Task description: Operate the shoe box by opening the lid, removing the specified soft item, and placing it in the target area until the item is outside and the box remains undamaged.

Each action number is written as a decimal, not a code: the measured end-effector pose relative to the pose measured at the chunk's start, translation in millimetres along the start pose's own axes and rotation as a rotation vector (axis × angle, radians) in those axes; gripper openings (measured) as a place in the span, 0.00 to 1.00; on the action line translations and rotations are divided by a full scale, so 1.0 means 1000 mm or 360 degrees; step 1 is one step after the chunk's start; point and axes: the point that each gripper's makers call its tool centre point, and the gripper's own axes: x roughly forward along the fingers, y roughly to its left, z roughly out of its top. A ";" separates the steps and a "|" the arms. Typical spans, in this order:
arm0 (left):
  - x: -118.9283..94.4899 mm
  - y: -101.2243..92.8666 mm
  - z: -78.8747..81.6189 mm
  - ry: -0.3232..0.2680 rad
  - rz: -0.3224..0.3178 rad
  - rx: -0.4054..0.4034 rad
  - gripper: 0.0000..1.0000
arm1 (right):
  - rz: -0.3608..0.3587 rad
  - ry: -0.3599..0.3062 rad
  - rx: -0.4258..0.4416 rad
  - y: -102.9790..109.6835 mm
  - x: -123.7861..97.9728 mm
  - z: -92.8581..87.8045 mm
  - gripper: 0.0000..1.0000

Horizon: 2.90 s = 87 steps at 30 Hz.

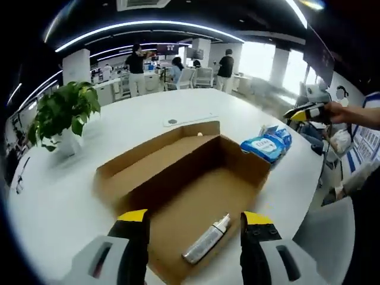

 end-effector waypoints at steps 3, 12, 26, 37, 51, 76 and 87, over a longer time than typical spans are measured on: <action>0.015 -0.007 -0.005 0.0117 -0.0098 0.0150 0.63 | -0.0016 -0.0010 0.0000 0.003 -0.009 -0.009 0.34; 0.048 -0.006 -0.023 0.0377 -0.0270 0.0382 0.62 | -0.0034 -0.0045 0.0066 0.014 -0.028 -0.041 0.35; 0.076 -0.013 -0.044 0.0595 -0.0480 0.0571 0.63 | -0.0098 -0.0076 0.0158 0.020 -0.051 -0.070 0.36; 0.082 -0.015 -0.059 0.0709 -0.0522 0.0713 0.62 | -0.0120 -0.0094 0.0174 0.028 -0.052 -0.077 0.38; 0.072 -0.013 -0.061 0.0759 -0.0492 0.0962 0.62 | -0.0109 -0.0085 0.0187 0.039 -0.050 -0.086 0.39; 0.068 -0.014 -0.071 0.0740 -0.0528 0.1043 0.51 | -0.0112 -0.0067 0.0229 0.049 -0.047 -0.096 0.37; 0.085 -0.027 -0.086 0.0721 -0.0532 0.0909 0.20 | -0.0101 -0.0070 0.0235 0.057 -0.044 -0.099 0.37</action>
